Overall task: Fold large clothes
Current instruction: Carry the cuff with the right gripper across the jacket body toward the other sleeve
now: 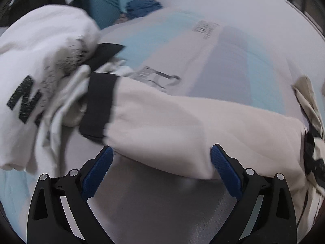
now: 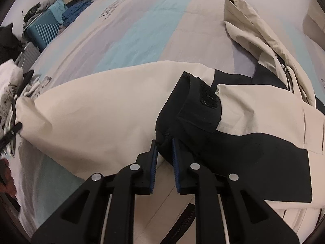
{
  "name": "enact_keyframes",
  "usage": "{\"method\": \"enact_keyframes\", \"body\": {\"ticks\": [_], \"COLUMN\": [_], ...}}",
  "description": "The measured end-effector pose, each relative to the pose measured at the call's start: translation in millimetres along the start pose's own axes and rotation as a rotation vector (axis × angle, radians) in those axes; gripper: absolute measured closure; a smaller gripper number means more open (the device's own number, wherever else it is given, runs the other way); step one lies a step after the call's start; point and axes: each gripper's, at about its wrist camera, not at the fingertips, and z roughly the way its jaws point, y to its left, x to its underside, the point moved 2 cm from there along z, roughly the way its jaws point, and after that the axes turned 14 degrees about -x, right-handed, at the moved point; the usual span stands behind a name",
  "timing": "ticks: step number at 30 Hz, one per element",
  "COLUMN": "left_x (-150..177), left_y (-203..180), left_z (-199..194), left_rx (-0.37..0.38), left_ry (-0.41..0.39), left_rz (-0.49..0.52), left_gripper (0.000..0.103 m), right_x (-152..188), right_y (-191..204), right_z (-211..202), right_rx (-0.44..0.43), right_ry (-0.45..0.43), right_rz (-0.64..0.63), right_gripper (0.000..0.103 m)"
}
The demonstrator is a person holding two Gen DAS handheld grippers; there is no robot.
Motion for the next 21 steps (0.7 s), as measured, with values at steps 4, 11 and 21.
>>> {"method": "enact_keyframes", "body": {"ticks": [4, 11, 21], "left_x": [-11, -22, -30], "left_y": [36, 44, 19], "left_z": [27, 60, 45], "left_rx": [0.003, 0.019, -0.051], "left_ry": [0.057, 0.135, 0.069], "left_rz": [-0.126, -0.225, -0.106], "left_gripper": [0.008, 0.028, 0.069], "right_x": [2, 7, 9], "right_y": [3, 8, 8], "right_z": [5, 9, 6], "right_rx": [0.002, -0.001, -0.021], "right_ry": [0.003, -0.001, -0.010], "right_rz": [-0.020, -0.044, -0.044], "right_gripper": [0.088, 0.083, 0.082]}}
